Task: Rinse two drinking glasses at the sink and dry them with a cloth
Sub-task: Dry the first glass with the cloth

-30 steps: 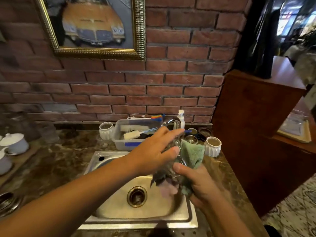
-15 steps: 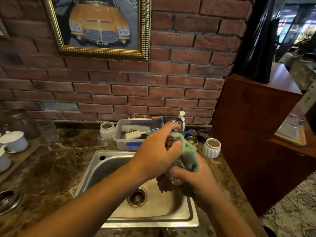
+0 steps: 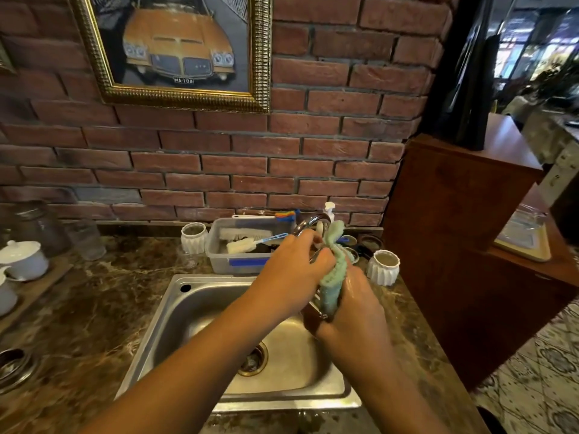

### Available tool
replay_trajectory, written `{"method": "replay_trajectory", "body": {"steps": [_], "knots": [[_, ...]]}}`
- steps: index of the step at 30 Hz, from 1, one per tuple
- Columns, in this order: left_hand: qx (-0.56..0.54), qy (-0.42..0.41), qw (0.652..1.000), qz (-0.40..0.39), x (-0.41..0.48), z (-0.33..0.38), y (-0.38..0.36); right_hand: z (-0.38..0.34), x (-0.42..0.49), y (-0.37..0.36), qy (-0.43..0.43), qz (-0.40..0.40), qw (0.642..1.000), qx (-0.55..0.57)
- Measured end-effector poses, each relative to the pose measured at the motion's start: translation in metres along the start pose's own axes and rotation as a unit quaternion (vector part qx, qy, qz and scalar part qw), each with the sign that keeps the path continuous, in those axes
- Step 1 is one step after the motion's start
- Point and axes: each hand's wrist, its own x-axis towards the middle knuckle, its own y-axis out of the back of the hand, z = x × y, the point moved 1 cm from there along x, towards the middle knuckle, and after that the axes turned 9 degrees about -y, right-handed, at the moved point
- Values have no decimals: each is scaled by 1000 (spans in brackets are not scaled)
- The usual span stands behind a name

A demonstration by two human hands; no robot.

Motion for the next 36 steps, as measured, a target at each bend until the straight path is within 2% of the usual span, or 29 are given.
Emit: {"method": "replay_trajectory", "body": {"steps": [1, 3, 5, 7, 9, 10, 11, 12, 13, 14, 16, 18, 19, 20, 22, 24, 27, 29, 30, 31, 33, 34, 35, 36], "knots": [[-20, 2, 1000, 8, 0, 1, -1, 0, -1, 0, -6, -1, 1000, 5], [-56, -12, 998, 35, -6, 5, 0, 0, -2, 5, -38, -49, 991, 117], [-83, -62, 993, 48, -15, 9, 5, 1, -1, 13, -78, -133, 950, 272], [-97, -141, 985, 24, -21, 13, 13, 2, -2, 22, -125, -230, 876, 406], [-94, -228, 969, -7, -25, 15, 21, 6, -7, 23, -176, -318, 763, 535], [-88, -266, 960, -22, -27, 15, 24, 6, -11, 22, -209, -349, 697, 591], [-80, -292, 952, -37, -29, 14, 26, 5, -15, 21, -227, -365, 647, 630], [-70, -301, 950, -51, -29, 11, 29, 3, -17, 19, -227, -374, 619, 652], [-60, -292, 953, -60, -29, 7, 30, 1, -19, 16, -217, -376, 622, 652], [-55, -267, 960, -62, -28, 3, 31, -3, -19, 13, -212, -367, 644, 637], [-66, -188, 979, -31, -30, -7, 30, -8, -15, 6, -208, -309, 730, 573], [-62, -102, 992, 47, -33, -14, 22, -15, -11, -1, -195, -230, 834, 463], [-67, -62, 992, 88, -36, -14, 16, -17, -10, -5, -179, -183, 875, 411], [-96, -20, 988, 120, -39, -13, 10, -18, -10, -8, -165, -136, 900, 379], [-203, 61, 965, 158, -46, -10, -3, -18, -10, -16, -163, -58, 915, 365], [-293, 122, 933, 169, -52, -12, -17, -14, -10, -20, -154, 1, 940, 305], [-345, 177, 906, 170, -59, -17, -26, -13, -11, -29, -94, 1, 970, 223], [-393, 193, 881, 179, -63, -25, -24, -12, -15, -33, -120, -61, 964, 229], [-418, 200, 868, 178, -67, -31, -20, -9, -15, -32, -156, -101, 944, 274], [-443, 207, 854, 176, -71, -37, -15, -7, -14, -29, -216, -132, 899, 358], [-487, 225, 826, 170, -82, -50, -4, 3, -6, -22, -360, -159, 747, 536], [-505, 235, 814, 163, -89, -57, 0, 8, -1, -17, -396, -150, 693, 583], [-515, 243, 807, 155, -95, -61, 3, 12, 5, -13, -408, -124, 693, 581], [-517, 247, 807, 147, -100, -64, 5, 10, 9, -11, -400, -96, 723, 555]]}}
